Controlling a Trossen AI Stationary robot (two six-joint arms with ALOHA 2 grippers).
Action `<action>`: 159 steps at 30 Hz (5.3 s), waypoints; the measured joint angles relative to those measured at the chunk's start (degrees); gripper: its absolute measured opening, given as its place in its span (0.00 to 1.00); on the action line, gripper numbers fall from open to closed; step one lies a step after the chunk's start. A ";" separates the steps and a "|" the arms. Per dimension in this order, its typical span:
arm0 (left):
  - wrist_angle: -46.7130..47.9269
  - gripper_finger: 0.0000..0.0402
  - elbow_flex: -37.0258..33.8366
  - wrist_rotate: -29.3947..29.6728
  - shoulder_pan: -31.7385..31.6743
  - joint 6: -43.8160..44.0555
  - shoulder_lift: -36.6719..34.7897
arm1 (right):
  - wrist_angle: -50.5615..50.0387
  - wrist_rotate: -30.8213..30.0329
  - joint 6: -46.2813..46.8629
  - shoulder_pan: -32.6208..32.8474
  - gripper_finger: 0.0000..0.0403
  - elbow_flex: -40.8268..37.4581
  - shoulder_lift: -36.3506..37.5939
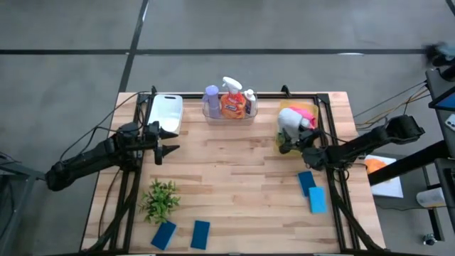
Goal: Pick & Place Kitchen Items
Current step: Put the grey towel into the yellow bin
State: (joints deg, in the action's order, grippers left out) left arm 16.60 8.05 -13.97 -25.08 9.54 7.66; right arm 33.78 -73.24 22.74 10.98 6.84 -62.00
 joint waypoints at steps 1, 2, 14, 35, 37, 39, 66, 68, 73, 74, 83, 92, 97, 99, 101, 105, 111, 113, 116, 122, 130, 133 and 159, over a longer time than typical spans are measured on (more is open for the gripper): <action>0.00 0.71 0.00 0.01 0.00 0.00 0.00 | 0.01 0.70 -1.24 0.00 0.82 1.17 0.00; 0.00 0.71 0.00 0.00 0.00 0.00 0.00 | 0.01 1.19 -2.76 0.00 0.83 2.40 0.00; 0.21 0.71 0.00 0.02 0.00 0.09 0.00 | -1.97 5.33 -20.63 0.15 0.86 18.37 -1.88; 1.49 0.71 0.00 0.02 0.00 -0.02 0.04 | -9.90 21.07 -20.14 0.20 0.86 30.36 -24.36; 1.49 0.71 0.00 0.00 0.00 -0.02 0.04 | -17.38 16.54 -19.46 0.15 0.86 32.84 -24.15; 1.49 0.71 0.00 0.02 0.00 -0.02 0.04 | -27.53 12.61 -16.87 0.15 0.86 35.16 -23.12; 1.88 0.71 0.00 0.02 -0.02 -0.02 0.83 | -97.04 22.52 24.73 -3.87 0.86 47.55 9.18; 1.88 0.71 0.00 0.01 -0.02 -0.02 0.83 | -97.04 23.39 24.73 -3.86 0.86 47.55 10.56; 2.85 0.71 0.00 0.02 -0.02 -0.02 0.81 | -95.64 25.26 24.61 -3.76 0.86 47.25 9.95; 3.17 0.71 0.00 0.02 -0.02 -0.02 0.81 | -95.05 25.88 24.46 -3.72 0.86 47.16 9.08; 3.21 0.71 0.00 0.00 -0.02 -0.02 0.81 | -90.10 39.00 15.99 -3.61 0.86 46.39 -6.12; 3.21 0.71 0.00 0.02 -0.02 -0.02 0.81 | -83.88 38.75 5.22 -3.61 0.86 48.58 -23.03; 3.21 0.71 0.00 -0.01 -0.02 -0.02 0.81 | -82.84 36.81 -0.64 -3.74 0.86 52.15 -30.67; 3.19 0.71 0.00 0.02 -0.02 -0.02 0.81 | -82.71 36.02 -2.64 -4.17 0.86 53.38 -33.55; 3.19 0.71 0.00 0.02 -0.01 -0.07 0.81 | -82.76 34.63 -4.42 -4.76 0.86 54.44 -36.24; 3.19 0.71 0.00 0.02 0.00 -0.09 0.83 | -82.66 30.60 -7.55 -5.65 0.86 56.56 -40.28; 3.19 0.71 0.00 0.02 0.00 -0.12 0.83 | -82.43 30.38 -12.39 -7.25 0.86 58.03 -44.12; 3.19 0.71 0.00 0.00 0.00 -0.21 0.82 | -82.08 30.38 -13.63 -7.66 0.86 58.09 -44.99; 3.19 0.71 0.00 0.00 0.00 -0.24 0.83 | -81.18 30.41 -14.43 -8.38 0.86 57.73 -45.61; 3.19 0.71 0.00 0.00 0.00 -0.24 0.81 | -79.97 27.78 -14.64 -8.97 0.66 57.66 -46.73; 3.21 0.71 0.00 0.02 0.00 -0.24 0.83 | -79.64 27.85 -12.87 -9.01 0.09 57.65 -45.90; 3.21 0.71 0.00 0.00 0.00 -0.24 0.83 | -79.62 27.96 -10.82 -8.97 0.07 57.69 -44.60; 3.15 0.71 0.00 0.02 0.02 -0.04 0.81 | -106.70 24.74 11.96 -15.41 0.04 55.71 -3.17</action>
State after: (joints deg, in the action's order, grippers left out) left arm 19.75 8.05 -13.96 -25.06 9.50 8.47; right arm -72.92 -48.49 34.70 -4.42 62.55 -65.17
